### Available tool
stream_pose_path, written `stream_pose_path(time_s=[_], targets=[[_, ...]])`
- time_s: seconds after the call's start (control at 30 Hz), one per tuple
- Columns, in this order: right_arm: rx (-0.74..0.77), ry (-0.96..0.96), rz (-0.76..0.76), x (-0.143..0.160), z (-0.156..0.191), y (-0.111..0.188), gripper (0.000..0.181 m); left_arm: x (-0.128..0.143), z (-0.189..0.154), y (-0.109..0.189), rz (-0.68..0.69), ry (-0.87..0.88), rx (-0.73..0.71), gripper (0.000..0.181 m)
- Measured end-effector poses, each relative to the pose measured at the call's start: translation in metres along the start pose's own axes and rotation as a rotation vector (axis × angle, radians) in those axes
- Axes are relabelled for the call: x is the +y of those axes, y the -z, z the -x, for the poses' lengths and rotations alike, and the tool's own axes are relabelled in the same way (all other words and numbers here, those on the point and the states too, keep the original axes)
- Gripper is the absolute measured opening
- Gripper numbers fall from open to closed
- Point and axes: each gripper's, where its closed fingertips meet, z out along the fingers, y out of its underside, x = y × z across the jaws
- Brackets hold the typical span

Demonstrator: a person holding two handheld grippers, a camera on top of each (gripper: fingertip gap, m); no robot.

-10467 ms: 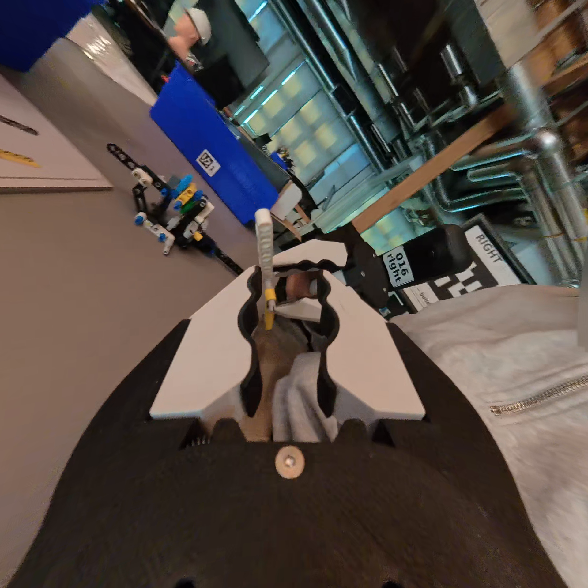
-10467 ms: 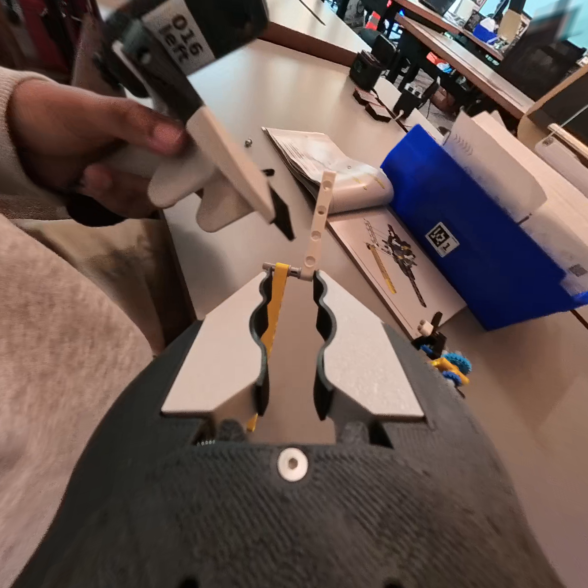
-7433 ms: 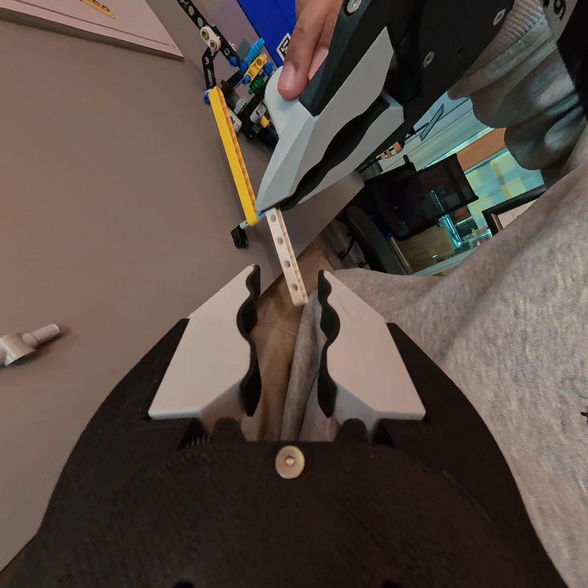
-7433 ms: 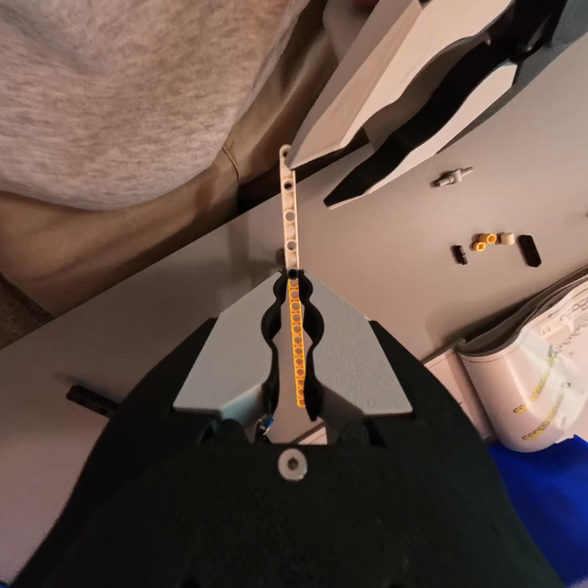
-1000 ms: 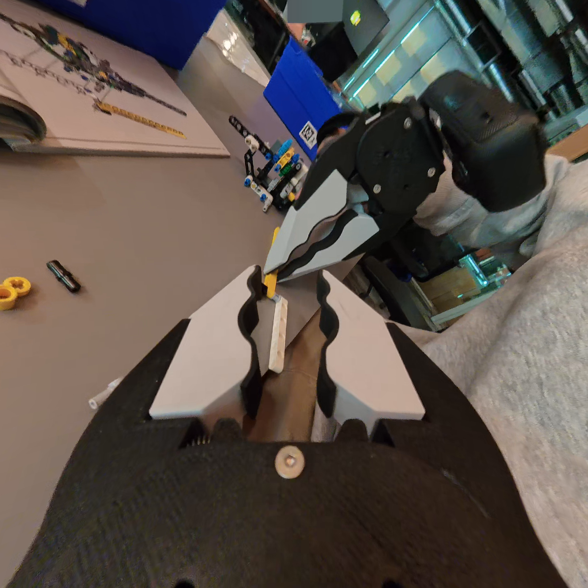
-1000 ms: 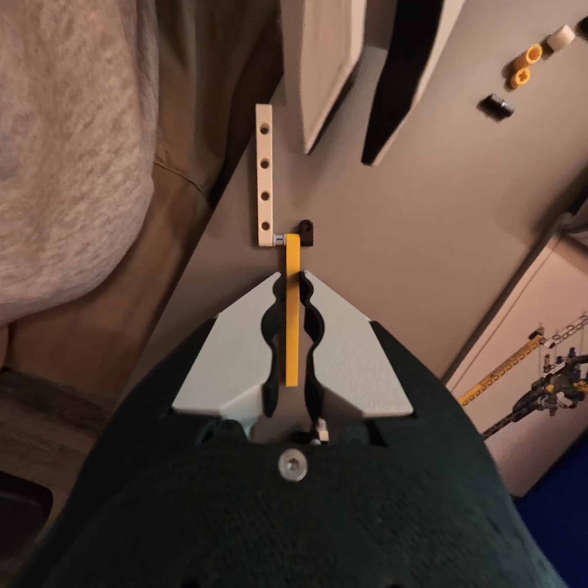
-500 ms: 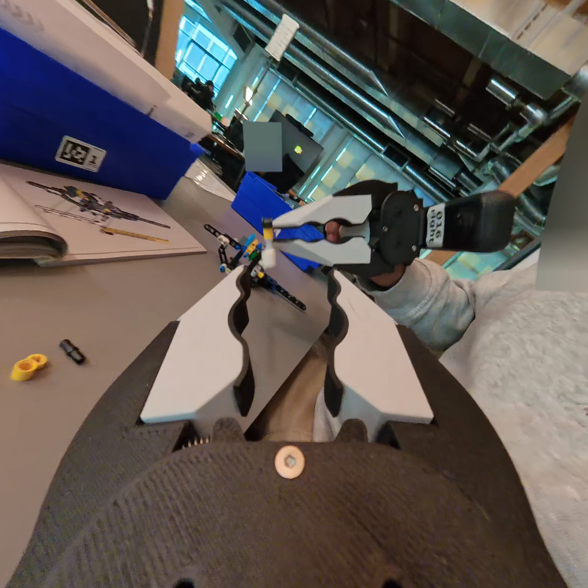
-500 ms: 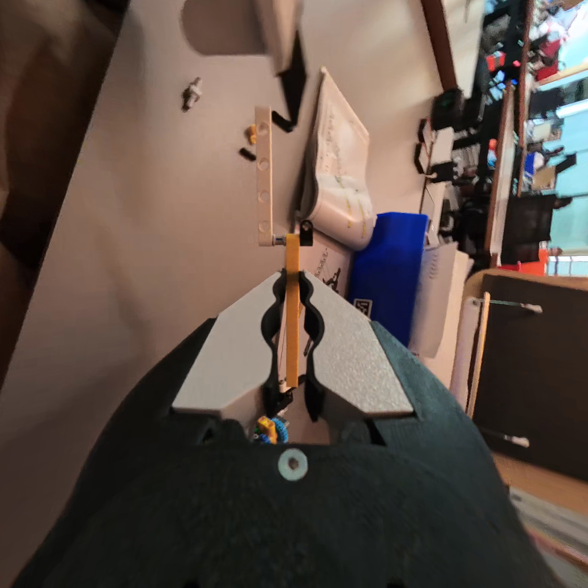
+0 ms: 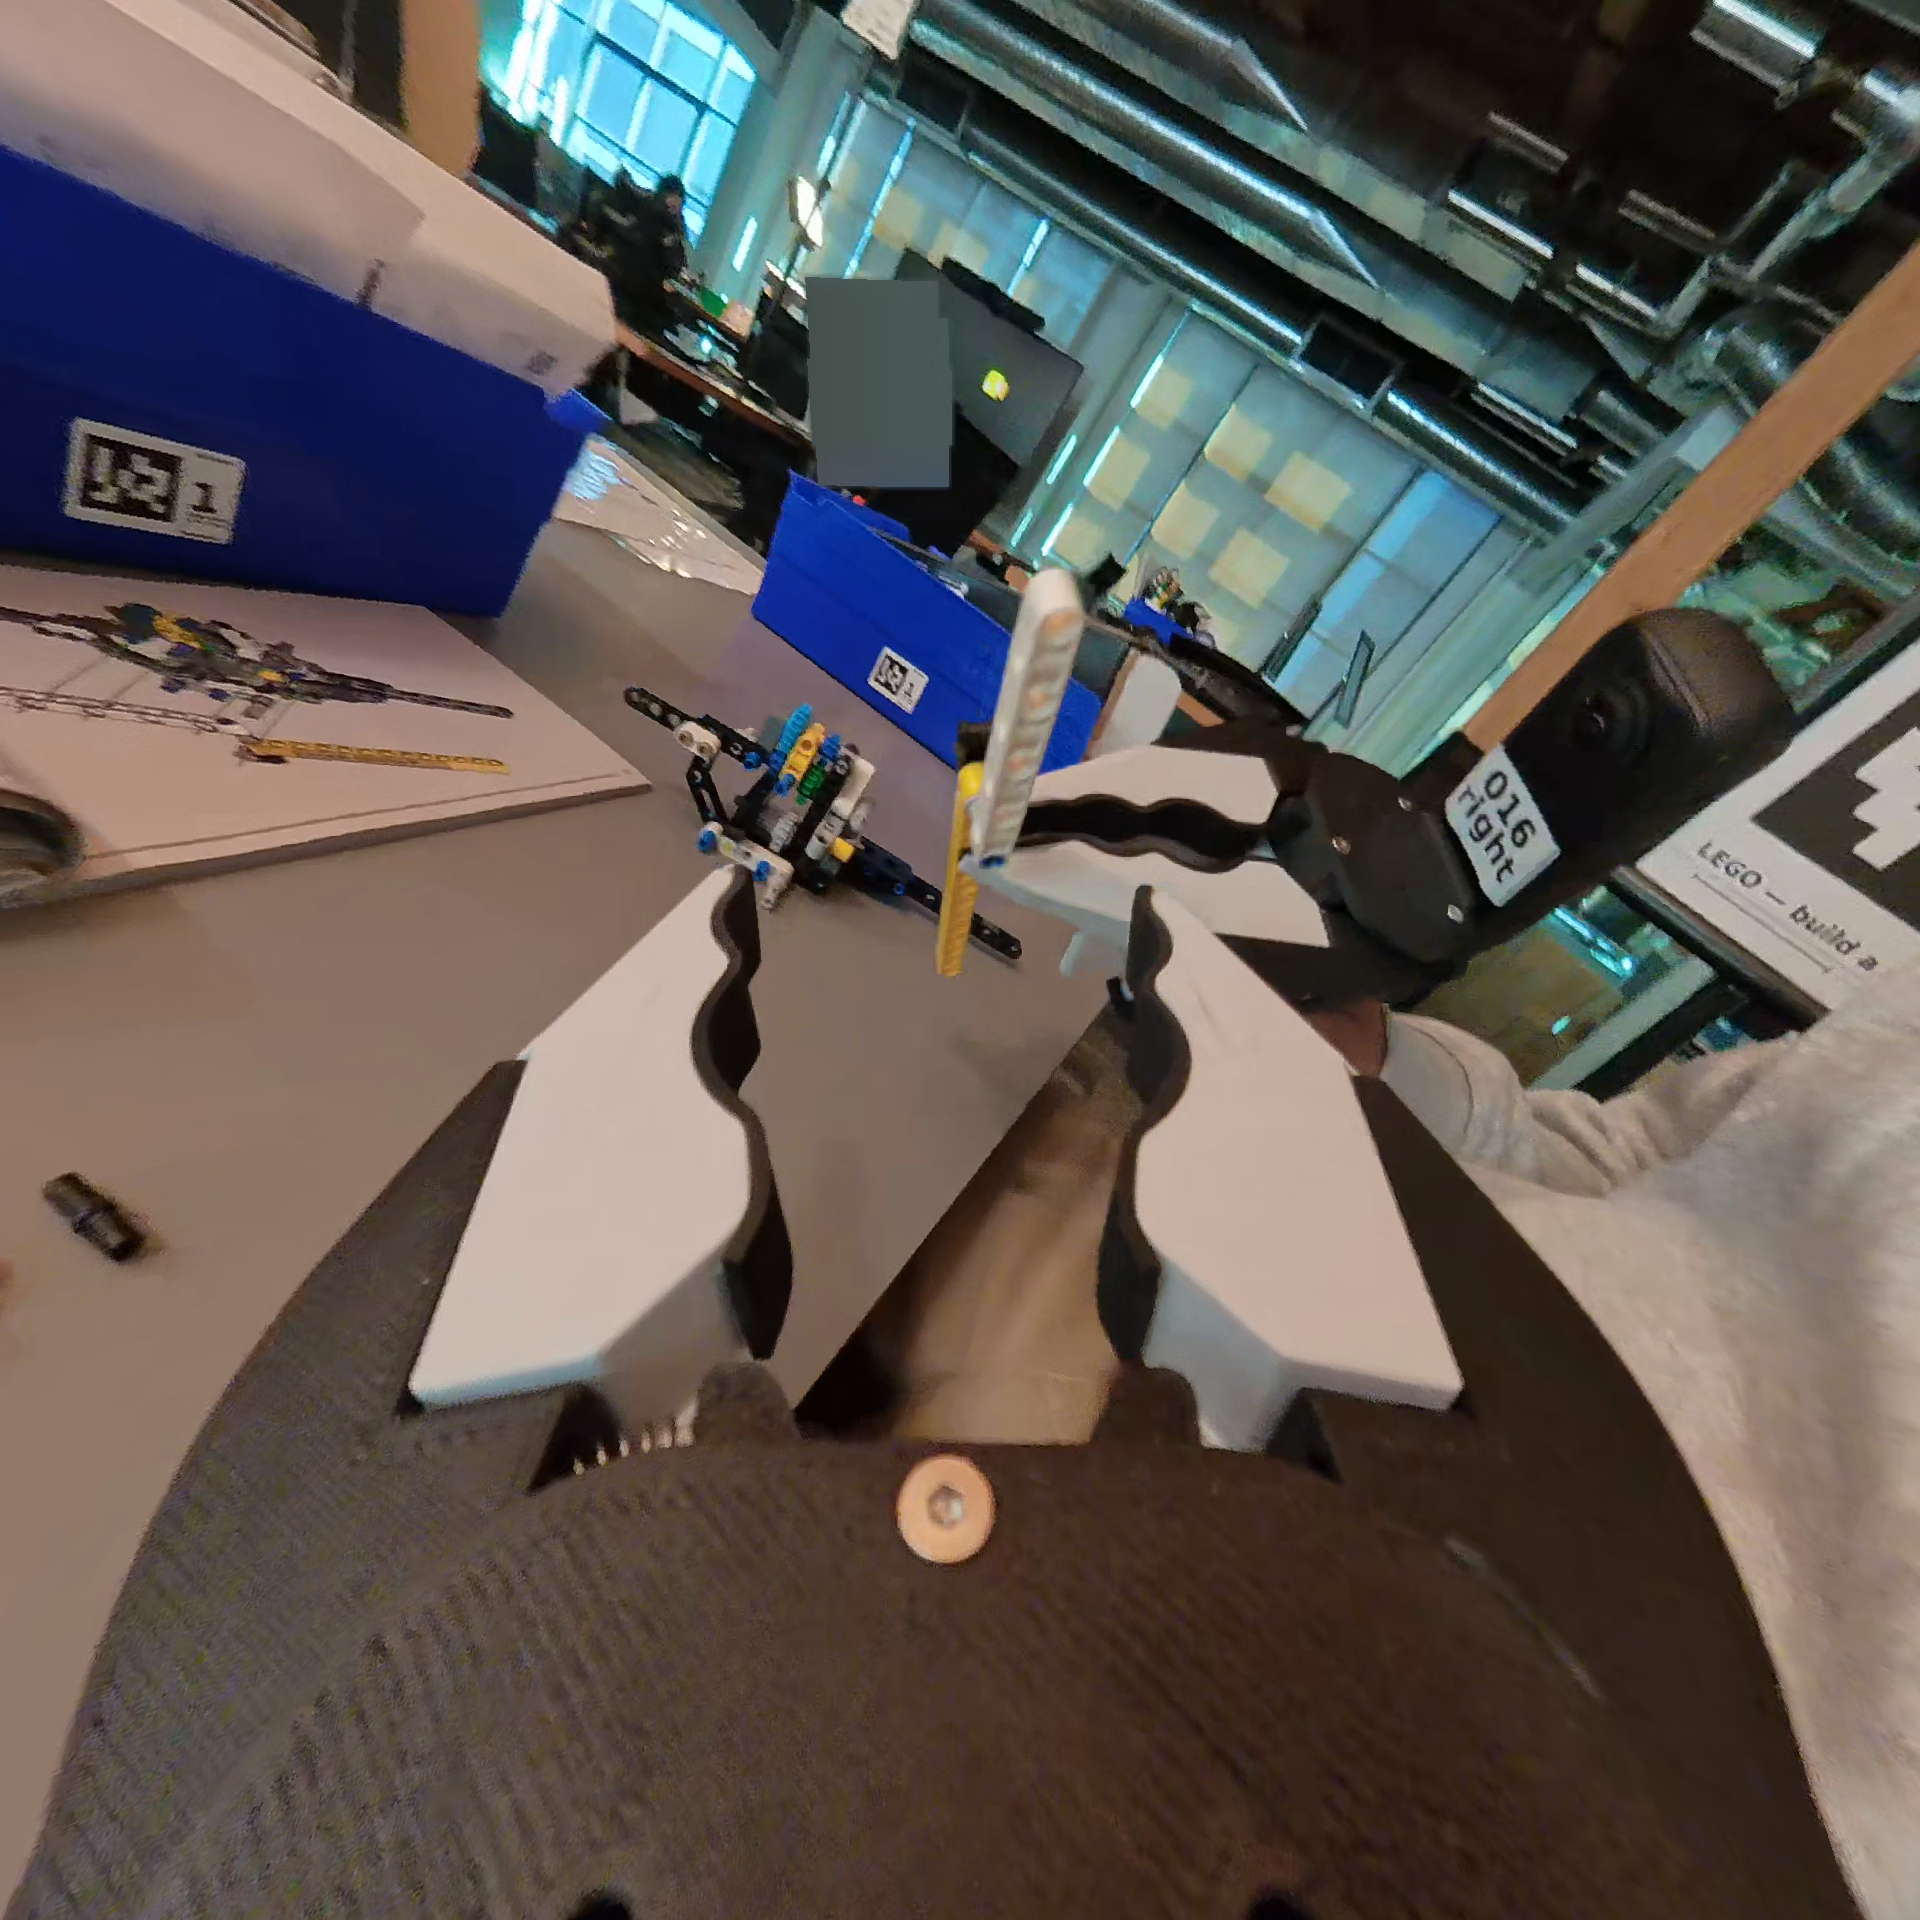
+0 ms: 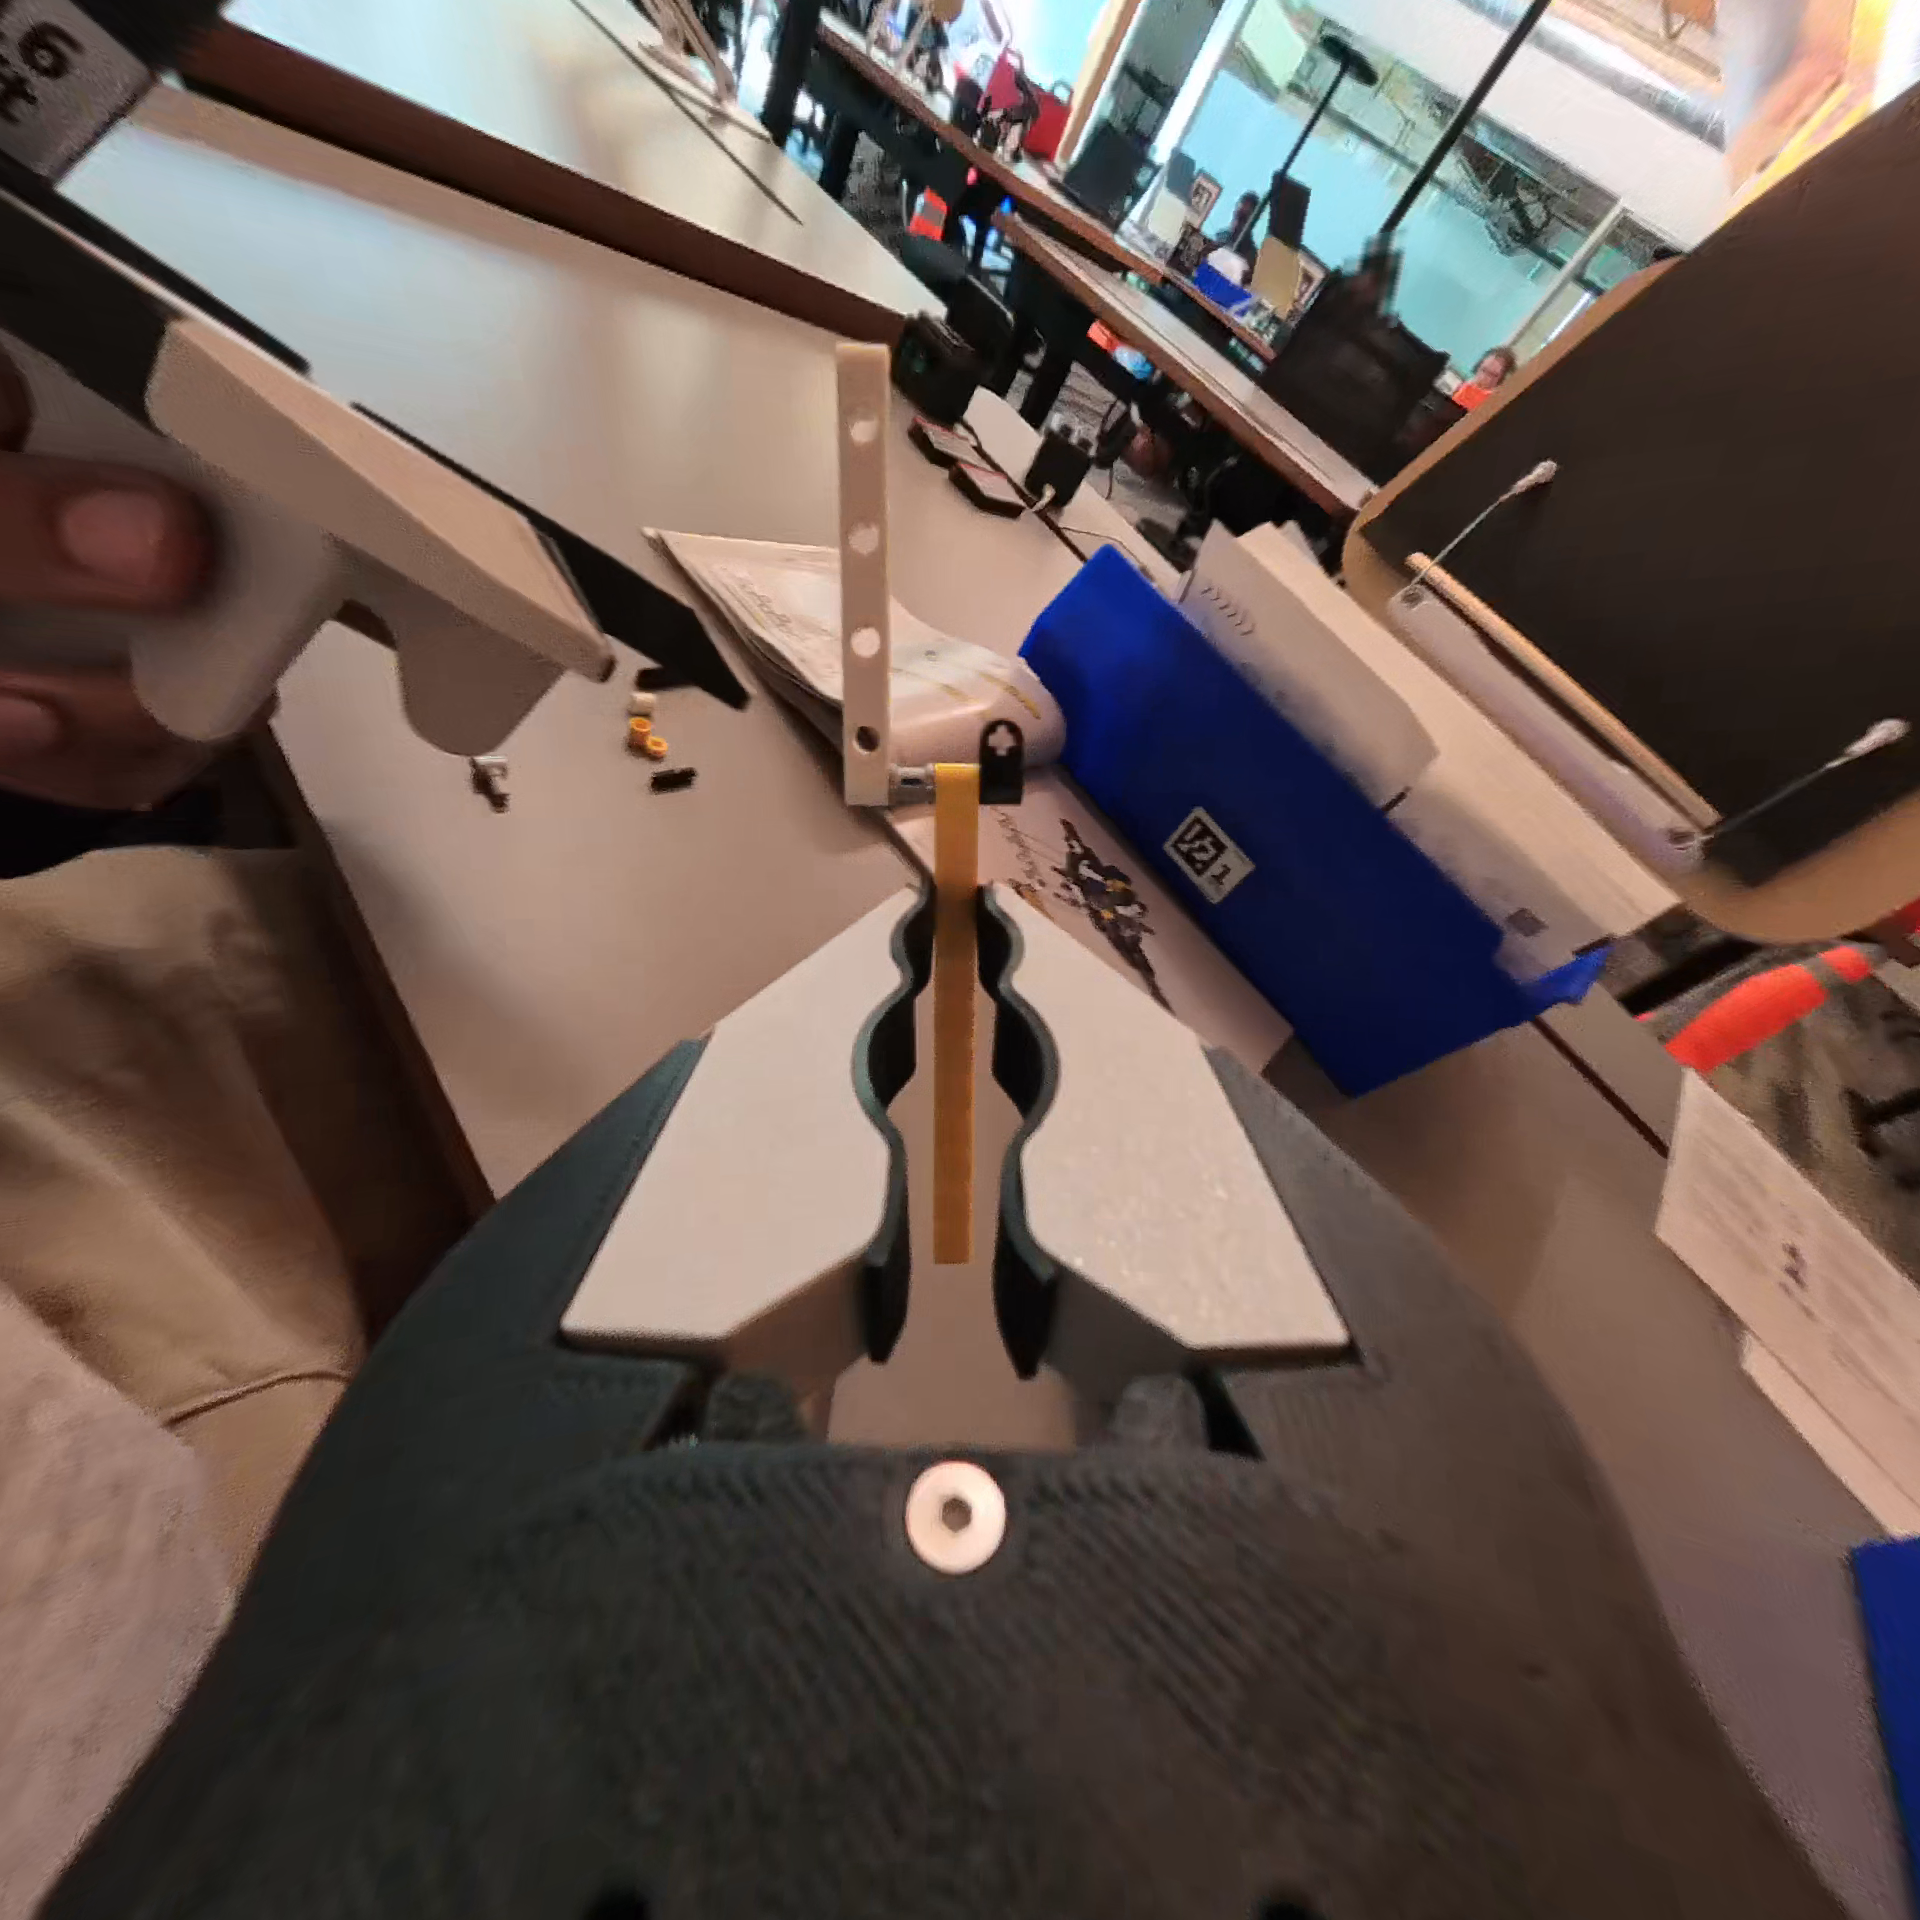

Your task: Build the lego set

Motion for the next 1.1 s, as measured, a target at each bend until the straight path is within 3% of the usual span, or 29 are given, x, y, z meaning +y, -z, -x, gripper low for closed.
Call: stream_pose_path(time_s=[0.03,0.2,0.73,1.1], targets=[[-0.033,-0.013,-0.006,0.004,0.007,0.0,0.006,0.004,-0.002,-0.003,0.023,-0.013,0.004,0.071],[-0.13,-0.019,-0.019,0.004,0.024,0.001,0.006,0.019,-0.01,-0.013,0.088,-0.013,0.055,0.058],[-0.342,-0.175,-0.034,0.009,0.056,-0.01,0.007,0.008,0.001,-0.001,0.005,0.178,0.126,0.007],[-0.475,-0.36,-0.15,-0.009,0.054,0.005,0.025,-0.006,-0.012,0.006,-0.061,0.177,0.222,0.004]])
